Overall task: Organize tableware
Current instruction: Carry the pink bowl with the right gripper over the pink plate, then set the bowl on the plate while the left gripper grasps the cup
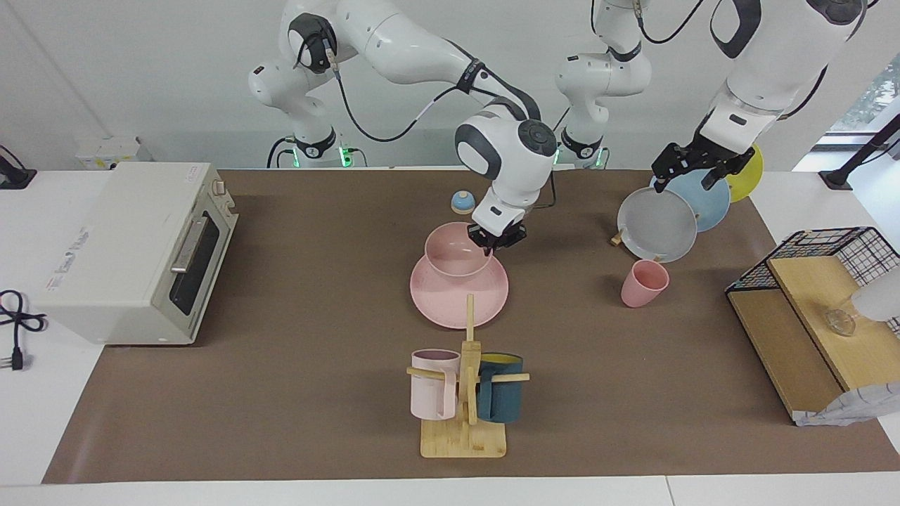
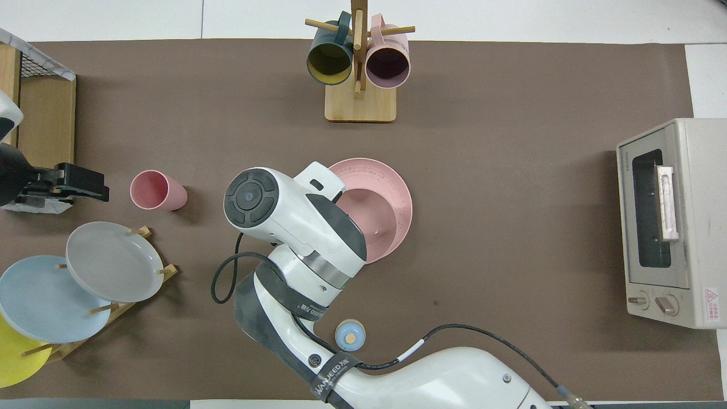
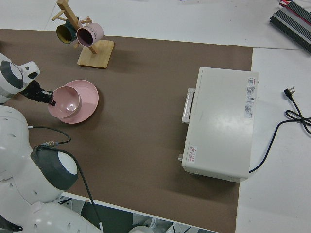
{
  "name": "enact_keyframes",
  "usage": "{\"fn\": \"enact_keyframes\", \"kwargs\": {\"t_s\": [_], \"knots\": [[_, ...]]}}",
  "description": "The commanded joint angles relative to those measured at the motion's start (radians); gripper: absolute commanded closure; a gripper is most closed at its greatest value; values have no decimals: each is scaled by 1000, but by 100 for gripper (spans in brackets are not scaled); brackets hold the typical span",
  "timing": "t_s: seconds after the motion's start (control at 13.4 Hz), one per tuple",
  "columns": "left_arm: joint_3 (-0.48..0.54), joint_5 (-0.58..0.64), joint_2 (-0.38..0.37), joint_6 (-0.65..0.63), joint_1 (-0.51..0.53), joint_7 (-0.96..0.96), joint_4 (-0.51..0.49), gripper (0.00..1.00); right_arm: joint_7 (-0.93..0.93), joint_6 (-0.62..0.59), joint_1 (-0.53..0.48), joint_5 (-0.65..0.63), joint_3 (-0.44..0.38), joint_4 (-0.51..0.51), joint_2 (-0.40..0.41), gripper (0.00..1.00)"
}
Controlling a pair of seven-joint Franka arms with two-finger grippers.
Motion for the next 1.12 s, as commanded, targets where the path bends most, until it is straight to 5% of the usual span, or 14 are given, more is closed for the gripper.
{"fn": "enact_keyframes", "kwargs": {"t_s": [0.0, 0.3, 0.45, 0.9, 0.97, 1.05], "knots": [[-5, -2, 29, 85, 9, 5, -61, 0, 10, 16, -12, -28, 7, 15, 10, 100], [-7, -11, 136, 387, -3, 0, -233, 0, 10, 112, -21, -31, 7, -45, 8, 100], [-8, -13, 185, 427, -4, 6, -235, 0, 10, 140, -22, -31, 7, -61, 6, 100], [-7, -68, 179, 496, -3, -2, -316, 0, 5, 171, -30, -63, 7, -91, 0, 100], [-8, -70, 178, 504, -1, -2, -322, 0, 5, 177, -36, -62, 7, -99, -1, 78], [-8, -76, 178, 505, 3, 0, -327, 0, 4, 176, -47, -56, 7, -96, -1, 69]]}}
